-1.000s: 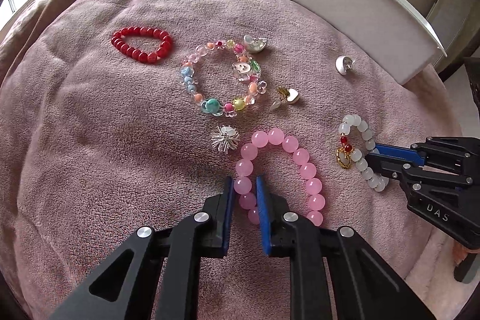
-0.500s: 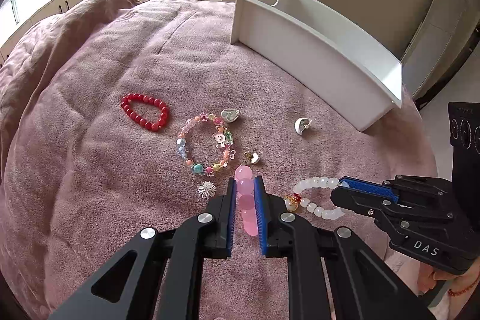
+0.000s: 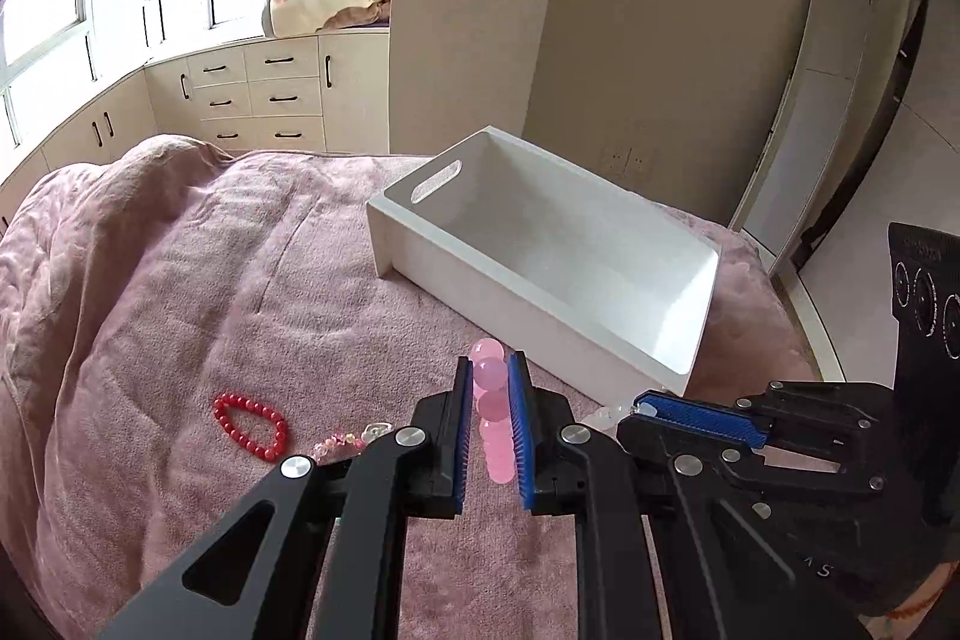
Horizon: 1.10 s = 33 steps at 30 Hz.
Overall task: Organize jewelry
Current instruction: 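Carry both bracelets into the white bin and open both tools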
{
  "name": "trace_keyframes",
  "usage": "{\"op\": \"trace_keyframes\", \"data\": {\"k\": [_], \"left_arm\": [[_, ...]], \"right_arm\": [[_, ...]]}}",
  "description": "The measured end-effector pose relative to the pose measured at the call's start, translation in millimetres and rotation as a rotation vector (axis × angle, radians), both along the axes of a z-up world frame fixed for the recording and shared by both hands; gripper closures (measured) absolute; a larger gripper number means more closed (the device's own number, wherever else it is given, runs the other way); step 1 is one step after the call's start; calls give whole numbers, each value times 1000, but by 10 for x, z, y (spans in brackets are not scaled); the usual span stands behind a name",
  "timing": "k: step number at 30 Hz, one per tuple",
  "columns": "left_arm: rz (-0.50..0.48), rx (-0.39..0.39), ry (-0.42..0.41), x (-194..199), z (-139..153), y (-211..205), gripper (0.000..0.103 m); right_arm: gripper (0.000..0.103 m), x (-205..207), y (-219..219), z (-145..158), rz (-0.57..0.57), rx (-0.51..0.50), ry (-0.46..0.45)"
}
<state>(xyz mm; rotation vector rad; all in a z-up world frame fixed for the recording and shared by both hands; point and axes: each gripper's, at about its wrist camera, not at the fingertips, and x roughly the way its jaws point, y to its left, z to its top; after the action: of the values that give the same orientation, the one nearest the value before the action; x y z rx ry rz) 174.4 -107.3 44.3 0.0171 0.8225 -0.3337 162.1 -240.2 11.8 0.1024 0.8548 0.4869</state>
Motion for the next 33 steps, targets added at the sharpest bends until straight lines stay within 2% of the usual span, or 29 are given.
{"op": "trace_keyframes", "data": {"k": [3,8,15,20,24,33], "left_arm": [[-17,23,-23,205,125,-164,86],[-44,-5,-17,605,278,-370,86],[-76,45,22,1142,301,-754,86],[-68,76,59,1460,128,-952,86],[-70,143,75,1638,-79,-1058,86],[-53,170,130,1877,-554,-1141,86]], "right_arm": [[92,145,-120,144,-33,-26,-33],[92,372,-377,301,-86,-63,-61],[92,650,-672,346,-132,-103,-59],[92,903,-796,146,-139,-103,-4],[92,1047,-856,-85,-141,-124,36],[92,1201,-1012,-418,-157,-137,89]]}}
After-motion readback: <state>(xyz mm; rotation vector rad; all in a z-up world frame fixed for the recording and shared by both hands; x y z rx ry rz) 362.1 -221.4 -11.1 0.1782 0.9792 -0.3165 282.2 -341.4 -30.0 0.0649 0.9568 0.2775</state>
